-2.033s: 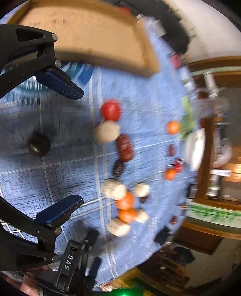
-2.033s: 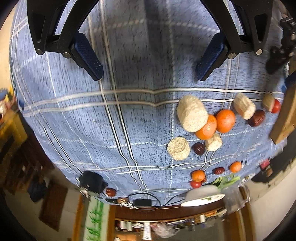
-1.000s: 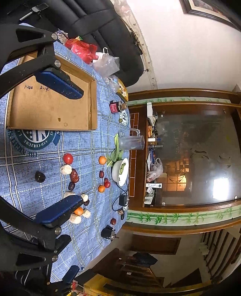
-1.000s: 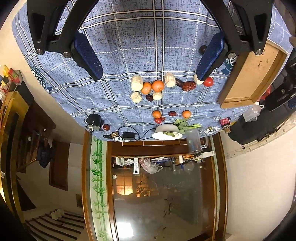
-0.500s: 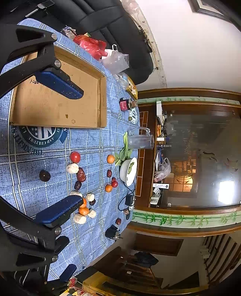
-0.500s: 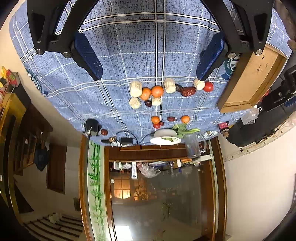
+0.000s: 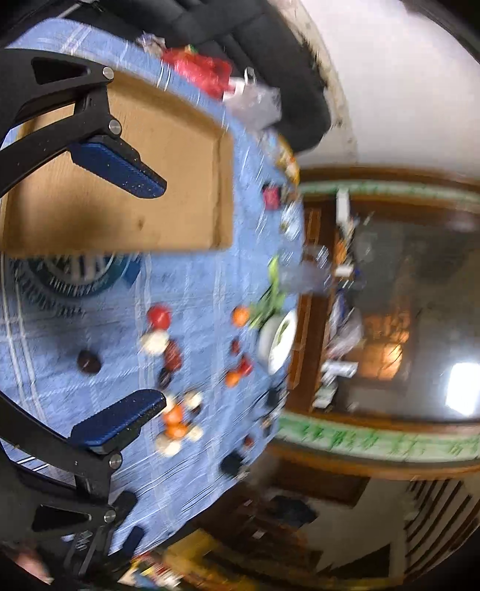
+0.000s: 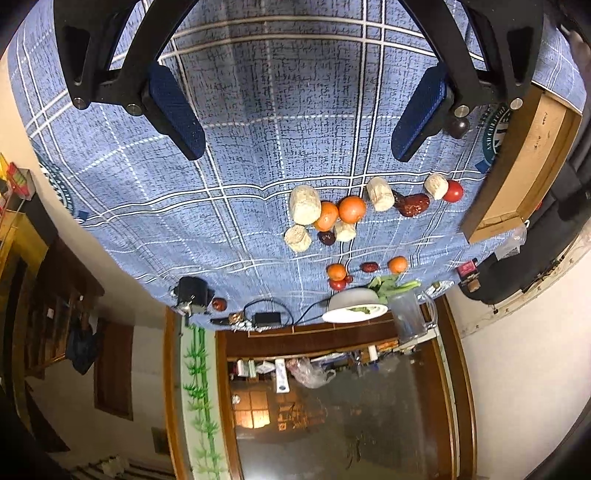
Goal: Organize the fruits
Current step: 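Grasp the dark date with the left gripper while the right grasps a beige round cake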
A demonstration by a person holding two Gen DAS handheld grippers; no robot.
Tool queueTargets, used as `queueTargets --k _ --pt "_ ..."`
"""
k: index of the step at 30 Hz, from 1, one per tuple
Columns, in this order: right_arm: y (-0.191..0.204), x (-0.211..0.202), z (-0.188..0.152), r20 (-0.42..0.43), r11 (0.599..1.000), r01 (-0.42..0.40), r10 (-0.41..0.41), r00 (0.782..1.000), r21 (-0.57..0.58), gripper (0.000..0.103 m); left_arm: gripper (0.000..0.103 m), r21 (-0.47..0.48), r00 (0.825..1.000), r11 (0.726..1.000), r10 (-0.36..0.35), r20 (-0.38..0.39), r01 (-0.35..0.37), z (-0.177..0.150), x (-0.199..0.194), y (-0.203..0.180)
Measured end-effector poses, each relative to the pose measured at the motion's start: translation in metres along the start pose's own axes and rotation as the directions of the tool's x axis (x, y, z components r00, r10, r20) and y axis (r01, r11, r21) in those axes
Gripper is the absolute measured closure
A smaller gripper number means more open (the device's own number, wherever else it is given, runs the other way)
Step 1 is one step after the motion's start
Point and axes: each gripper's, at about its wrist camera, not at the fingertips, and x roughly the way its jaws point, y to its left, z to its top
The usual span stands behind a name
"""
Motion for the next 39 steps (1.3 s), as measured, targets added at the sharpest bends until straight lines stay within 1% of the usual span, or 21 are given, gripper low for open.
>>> queueTargets --k 2,4,5,6,8,10,12,14,15,16,17,20,22,24,26,28,30,32,36,37,39 --pt "-0.001 0.009 0.004 -0.027 1.0 -0.016 0.015 1.0 -0.005 0.006 0.0 0.03 0.998 0.998 -0.051 -0.042 0.053 -0.005 0.011 -0.013" --pt "-0.001 0.021 0.009 -0.065 0.999 -0.034 0.033 0.997 -0.017 0.009 0.0 0.056 0.991 0.993 -0.099 -0.088 0.104 -0.012 0.022 -0.026" --pt "-0.001 0.026 0.01 -0.078 0.999 -0.041 0.04 0.996 -0.018 0.011 0.003 0.065 0.986 0.99 -0.12 -0.114 0.128 -0.016 0.028 -0.031" --pt "-0.002 0.031 0.012 -0.09 0.999 -0.049 0.047 0.995 -0.018 0.012 0.006 0.072 0.981 0.986 -0.138 -0.134 0.149 -0.021 0.031 -0.036" --pt "-0.002 0.043 0.016 -0.125 0.998 -0.055 0.053 0.991 -0.015 0.017 0.021 0.081 0.971 0.98 -0.167 -0.173 0.183 -0.028 0.038 -0.042" --pt "-0.003 0.055 0.02 -0.154 0.998 -0.054 0.05 0.987 -0.016 0.02 0.026 0.086 0.956 0.973 -0.191 -0.22 0.215 -0.036 0.047 -0.047" --pt "-0.003 0.067 0.023 -0.179 0.999 -0.036 0.031 0.983 -0.028 0.022 0.029 0.093 0.949 0.97 -0.196 -0.247 0.225 -0.044 0.052 -0.049" --pt "-0.003 0.077 0.025 -0.195 0.999 -0.027 0.019 0.981 -0.038 0.024 0.041 0.093 0.94 0.967 -0.205 -0.273 0.238 -0.048 0.057 -0.05" --pt "-0.004 0.081 0.027 -0.2 0.999 -0.029 0.02 0.98 -0.041 0.024 0.044 0.089 0.933 0.965 -0.213 -0.291 0.248 -0.05 0.061 -0.05" --pt "-0.004 0.085 0.028 -0.202 0.999 -0.03 0.021 0.979 -0.042 0.024 0.049 0.085 0.928 0.964 -0.216 -0.303 0.252 -0.051 0.065 -0.05" --pt "-0.004 0.089 0.029 -0.206 0.998 -0.028 0.018 0.978 -0.048 0.024 0.05 0.08 0.924 0.963 -0.219 -0.312 0.255 -0.051 0.068 -0.05" --pt "-0.002 0.098 0.034 -0.215 0.998 -0.031 0.016 0.976 -0.063 0.024 0.05 0.073 0.921 0.966 -0.212 -0.327 0.248 -0.053 0.076 -0.05" --pt "0.001 0.104 0.037 -0.221 0.996 -0.036 0.018 0.975 -0.076 0.027 0.05 0.065 0.918 0.967 -0.21 -0.337 0.245 -0.053 0.08 -0.049" --pt "0.005 0.11 0.039 -0.227 0.995 -0.039 0.018 0.974 -0.089 0.029 0.053 0.059 0.914 0.968 -0.208 -0.349 0.243 -0.055 0.084 -0.049" --pt "0.007 0.114 0.04 -0.229 0.994 -0.038 0.015 0.973 -0.098 0.03 0.062 0.047 0.905 0.967 -0.218 -0.364 0.251 -0.056 0.087 -0.048" --pt "0.007 0.118 0.042 -0.232 0.994 -0.036 0.012 0.973 -0.101 0.035 0.067 0.047 0.907 0.969 -0.208 -0.366 0.241 -0.056 0.089 -0.047" --pt "0.007 0.124 0.043 -0.239 0.995 -0.034 0.01 0.971 -0.095 0.037 0.07 0.036 0.906 0.971 -0.209 -0.367 0.238 -0.056 0.09 -0.045" --pt "0.006 0.128 0.043 -0.244 0.995 -0.03 0.007 0.97 -0.091 0.044 0.078 0.032 0.908 0.974 -0.199 -0.368 0.226 -0.057 0.092 -0.043" --pt "0.005 0.132 0.041 -0.245 0.996 -0.022 -0.001 0.97 -0.092 0.055 0.08 0.039 0.912 0.976 -0.187 -0.364 0.216 -0.056 0.092 -0.043" --pt "0.005 0.132 0.041 -0.243 0.995 -0.016 -0.008 0.97 -0.096 0.058 0.081 0.043 0.914 0.976 -0.184 -0.362 0.213 -0.056 0.092 -0.044" --pt "0.004 0.13 0.041 -0.24 0.996 -0.038 0.018 0.971 -0.081 0.067 0.081 0.046 0.916 0.975 -0.186 -0.356 0.216 -0.056 0.09 -0.044"
